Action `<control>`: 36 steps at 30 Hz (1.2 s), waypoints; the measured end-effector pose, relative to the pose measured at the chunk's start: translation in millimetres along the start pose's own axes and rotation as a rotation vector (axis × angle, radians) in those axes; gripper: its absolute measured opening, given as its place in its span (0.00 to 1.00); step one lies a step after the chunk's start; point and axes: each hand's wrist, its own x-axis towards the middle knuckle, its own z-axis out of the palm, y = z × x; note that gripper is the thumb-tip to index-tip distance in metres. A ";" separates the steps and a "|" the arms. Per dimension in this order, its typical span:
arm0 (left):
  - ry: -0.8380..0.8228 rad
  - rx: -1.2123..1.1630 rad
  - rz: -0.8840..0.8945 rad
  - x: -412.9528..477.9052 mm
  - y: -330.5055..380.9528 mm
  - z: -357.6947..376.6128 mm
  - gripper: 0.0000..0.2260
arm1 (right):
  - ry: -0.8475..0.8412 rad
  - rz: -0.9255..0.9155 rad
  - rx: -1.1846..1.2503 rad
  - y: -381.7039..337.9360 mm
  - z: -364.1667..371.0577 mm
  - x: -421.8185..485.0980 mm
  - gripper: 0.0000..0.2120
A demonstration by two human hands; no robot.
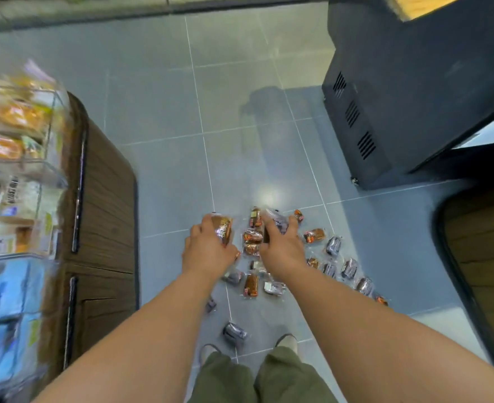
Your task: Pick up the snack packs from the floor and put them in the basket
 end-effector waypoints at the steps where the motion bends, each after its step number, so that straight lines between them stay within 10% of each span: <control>1: 0.002 0.013 0.012 -9.9 6.3 -9.6 0.30 | 0.018 -0.005 0.023 -2.0 -9.9 -10.6 0.32; 20: -0.126 0.088 0.386 -129.1 83.6 -40.9 0.36 | 0.454 0.223 0.365 31.6 -46.4 -180.5 0.36; 36: -0.434 0.364 0.954 -295.7 118.4 68.7 0.30 | 0.756 0.729 0.615 168.7 2.9 -349.8 0.34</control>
